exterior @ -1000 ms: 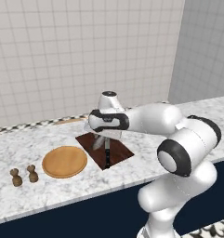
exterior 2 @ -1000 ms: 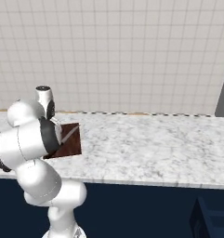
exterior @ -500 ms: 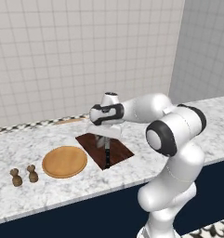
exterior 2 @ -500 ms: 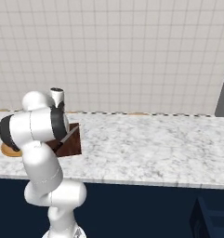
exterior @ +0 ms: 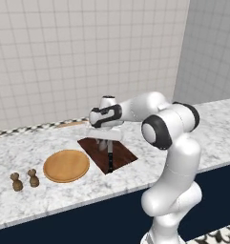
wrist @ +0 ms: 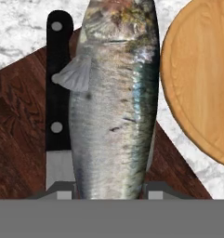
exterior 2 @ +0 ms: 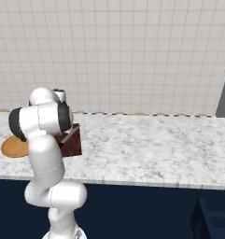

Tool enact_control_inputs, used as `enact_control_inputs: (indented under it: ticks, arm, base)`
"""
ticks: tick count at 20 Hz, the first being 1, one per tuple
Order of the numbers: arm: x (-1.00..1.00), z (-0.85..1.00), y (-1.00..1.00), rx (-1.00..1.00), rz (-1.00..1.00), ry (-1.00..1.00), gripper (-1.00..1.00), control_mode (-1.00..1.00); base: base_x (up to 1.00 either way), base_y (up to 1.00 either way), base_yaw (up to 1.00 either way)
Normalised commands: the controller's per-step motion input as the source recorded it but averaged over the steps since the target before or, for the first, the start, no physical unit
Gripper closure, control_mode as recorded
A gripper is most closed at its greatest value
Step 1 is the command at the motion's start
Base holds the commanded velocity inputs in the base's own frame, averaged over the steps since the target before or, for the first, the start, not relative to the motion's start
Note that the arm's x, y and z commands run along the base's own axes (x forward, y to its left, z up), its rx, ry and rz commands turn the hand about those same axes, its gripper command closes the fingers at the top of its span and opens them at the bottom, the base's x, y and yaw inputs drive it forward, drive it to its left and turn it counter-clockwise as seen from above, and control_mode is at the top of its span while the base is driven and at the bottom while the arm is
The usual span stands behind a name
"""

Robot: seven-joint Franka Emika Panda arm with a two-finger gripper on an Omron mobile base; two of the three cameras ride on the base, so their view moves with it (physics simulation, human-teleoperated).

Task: Pick up the knife from the drawer and place it on the cutting board. Then place the meat from the plate to the cutting board.

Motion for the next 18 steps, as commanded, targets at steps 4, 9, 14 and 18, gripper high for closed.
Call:
enact_control_inputs:
  ticks: [4,9,14,18]
  arm:
    - [0.03,-0.31,0.0,-0.05,0.1,-0.02,1.0,-1.0]
    - [0.07,-0.18,0.02,-0.07,0.05,-0.05,-1.0,-1.0]
    - [-0.05,0.31,-0.01,-0.01,0.0,-0.19,-1.0,-1.0]
    - [-0.24,0.66,-0.03,0.01,0.0,-0.13,-1.0,-1.0]
  base:
    - [0.0,0.0,0.0]
    - [0.0,0.0,0.0]
    - [0.0,0.0,0.0]
    - [0.0,0.0,0.0]
